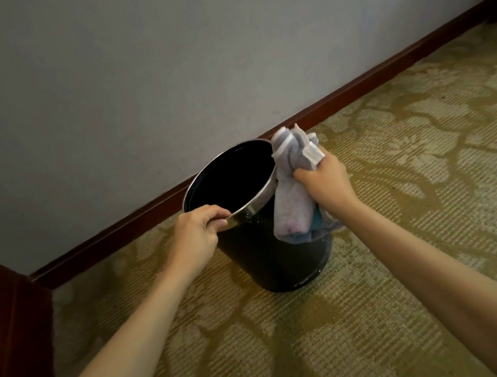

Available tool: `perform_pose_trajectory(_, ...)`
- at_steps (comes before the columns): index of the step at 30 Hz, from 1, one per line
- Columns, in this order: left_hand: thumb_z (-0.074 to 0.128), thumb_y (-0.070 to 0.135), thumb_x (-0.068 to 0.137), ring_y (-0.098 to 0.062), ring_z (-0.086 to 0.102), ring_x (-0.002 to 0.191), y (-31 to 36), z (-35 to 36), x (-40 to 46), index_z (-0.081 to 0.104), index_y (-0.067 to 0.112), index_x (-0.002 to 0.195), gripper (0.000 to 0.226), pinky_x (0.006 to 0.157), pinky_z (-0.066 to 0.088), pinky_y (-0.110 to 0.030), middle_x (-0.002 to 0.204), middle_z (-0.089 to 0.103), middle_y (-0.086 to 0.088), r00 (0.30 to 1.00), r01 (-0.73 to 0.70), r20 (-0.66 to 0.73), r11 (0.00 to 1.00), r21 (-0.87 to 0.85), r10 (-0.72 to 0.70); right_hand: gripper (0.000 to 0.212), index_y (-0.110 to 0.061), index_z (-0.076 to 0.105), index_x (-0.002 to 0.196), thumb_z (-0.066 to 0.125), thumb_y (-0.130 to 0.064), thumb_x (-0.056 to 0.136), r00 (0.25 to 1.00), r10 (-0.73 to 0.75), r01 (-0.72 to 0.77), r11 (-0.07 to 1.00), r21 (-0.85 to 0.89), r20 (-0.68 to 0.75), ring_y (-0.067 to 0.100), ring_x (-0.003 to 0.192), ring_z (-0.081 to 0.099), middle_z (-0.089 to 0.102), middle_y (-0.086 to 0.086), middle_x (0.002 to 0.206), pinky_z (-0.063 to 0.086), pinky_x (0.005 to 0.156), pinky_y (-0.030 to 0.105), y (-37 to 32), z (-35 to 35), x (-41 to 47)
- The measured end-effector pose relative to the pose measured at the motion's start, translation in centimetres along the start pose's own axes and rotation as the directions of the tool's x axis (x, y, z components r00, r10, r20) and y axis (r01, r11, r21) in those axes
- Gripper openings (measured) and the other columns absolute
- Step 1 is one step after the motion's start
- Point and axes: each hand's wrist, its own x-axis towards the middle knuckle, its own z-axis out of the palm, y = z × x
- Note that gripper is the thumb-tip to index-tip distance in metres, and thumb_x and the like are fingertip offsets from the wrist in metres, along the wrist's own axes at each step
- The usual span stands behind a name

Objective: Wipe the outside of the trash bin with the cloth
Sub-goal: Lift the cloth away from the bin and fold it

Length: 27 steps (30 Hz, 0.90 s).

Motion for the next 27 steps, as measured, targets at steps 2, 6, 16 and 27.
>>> perform_pose_trajectory(2, 0.06, 0.003, 0.087, 0.002, 0.059, 0.088, -0.1, 0.2, 0.0, 0.072, 0.025, 0.092, 0.025, 0.076, 0.045, -0.02, 0.086, 0.067, 0.013, 1.0, 0.004, -0.003, 1.0, 0.012, -0.004, 0.022, -0.019, 0.058, 0.099, 0.057, -0.021, 0.078, 1.0, 0.006, -0.006, 1.0, 0.019, -0.003, 0.019, 0.077, 0.063, 0.064, 0.005, 0.088, 0.053, 0.063, 0.035, -0.1, 0.0, 0.2)
perform_pose_trajectory(6, 0.059, 0.007, 0.089, -0.007, 0.06, 0.089, 0.2, 0.4, 0.1, 0.071, 0.023, 0.097, 0.021, 0.079, 0.051, -0.033, 0.088, 0.066, 0.01, 1.0, 0.009, 0.025, 0.998, 0.054, -0.01, 0.004, -0.02, 0.054, 0.084, 0.057, -0.018, 0.082, 0.996, 0.085, -0.085, 0.996, -0.031, -0.019, 0.011, 0.063, 0.057, 0.058, -0.004, 0.072, 0.04, 0.048, 0.025, 3.6, 0.2, -1.5)
perform_pose_trajectory(16, 0.059, -0.001, 0.085, -0.018, 0.064, 0.095, 3.6, 4.8, -2.3, 0.068, 0.013, 0.105, 0.026, 0.068, 0.055, -0.039, 0.095, 0.066, 0.0, 0.958, -0.286, 0.087, 0.899, 0.331, 0.273, 0.022, -0.02, 0.058, 0.1, 0.06, -0.02, 0.078, 0.957, 0.289, -0.289, 0.957, -0.014, -0.027, 0.008, 0.071, 0.061, 0.062, -0.007, 0.079, 0.038, 0.048, 0.017, 9.5, -3.3, -6.2)
perform_pose_trajectory(27, 0.053, 0.031, 0.094, 0.008, 0.054, 0.101, 3.8, 4.2, -2.0, 0.057, 0.043, 0.113, 0.023, 0.074, 0.043, -0.012, 0.109, 0.059, 0.026, 0.954, -0.115, 0.282, 0.993, 0.019, 0.105, 0.036, -0.01, 0.059, 0.115, 0.065, -0.011, 0.079, 0.94, 0.214, -0.126, 0.942, 0.312, -0.266, 0.018, 0.088, 0.067, 0.069, 0.008, 0.098, 0.054, 0.072, 0.035, 3.7, -9.8, -5.6)
